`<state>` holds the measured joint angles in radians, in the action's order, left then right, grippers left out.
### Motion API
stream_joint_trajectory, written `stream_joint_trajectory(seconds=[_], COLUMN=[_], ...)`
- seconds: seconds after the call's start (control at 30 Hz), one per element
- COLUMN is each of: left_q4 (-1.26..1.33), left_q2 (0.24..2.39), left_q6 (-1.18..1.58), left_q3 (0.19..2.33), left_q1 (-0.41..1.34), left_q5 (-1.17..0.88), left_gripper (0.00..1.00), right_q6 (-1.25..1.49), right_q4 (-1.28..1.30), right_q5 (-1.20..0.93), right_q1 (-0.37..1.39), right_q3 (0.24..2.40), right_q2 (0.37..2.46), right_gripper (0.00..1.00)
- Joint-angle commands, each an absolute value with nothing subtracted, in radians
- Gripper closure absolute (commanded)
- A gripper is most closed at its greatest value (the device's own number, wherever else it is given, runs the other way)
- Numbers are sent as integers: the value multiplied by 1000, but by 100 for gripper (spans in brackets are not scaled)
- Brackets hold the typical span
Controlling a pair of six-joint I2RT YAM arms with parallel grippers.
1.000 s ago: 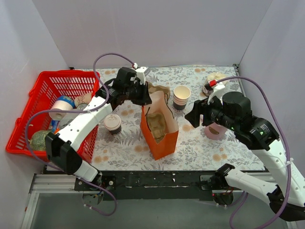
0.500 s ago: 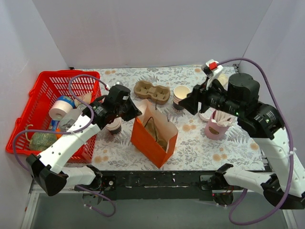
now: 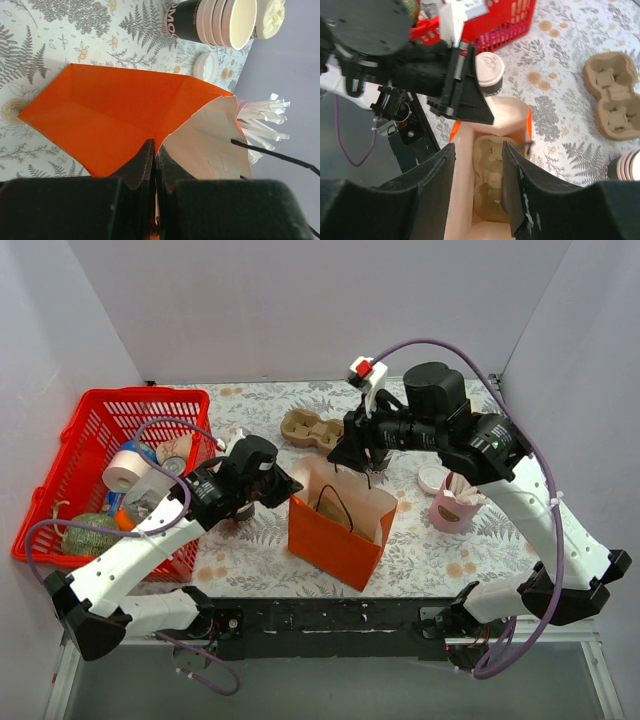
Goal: Pack the takeout coffee
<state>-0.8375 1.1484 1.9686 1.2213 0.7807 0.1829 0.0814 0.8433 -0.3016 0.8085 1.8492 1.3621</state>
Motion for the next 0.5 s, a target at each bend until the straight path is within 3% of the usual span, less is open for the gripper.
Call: stream_joint_trajectory(seconds=[0.0, 0.17, 0.47], left_q4=[-851, -853, -845], left_q2=[1108, 1108, 1080], left_q6=[2204, 2236, 2238], left_q3=[1189, 1180, 1154], left_q1=[817, 867, 896], left_q5=[270, 319, 345], left_gripper=[100, 100, 100], right_q6=[8, -15, 156], right_q4=[862, 896, 841], right_q5=[-217, -89, 176], right_q1=[941, 1048, 1068], right_q3=[1931, 1941, 1775], right_q2=[1391, 1454, 1439], right_gripper=[50, 52, 66])
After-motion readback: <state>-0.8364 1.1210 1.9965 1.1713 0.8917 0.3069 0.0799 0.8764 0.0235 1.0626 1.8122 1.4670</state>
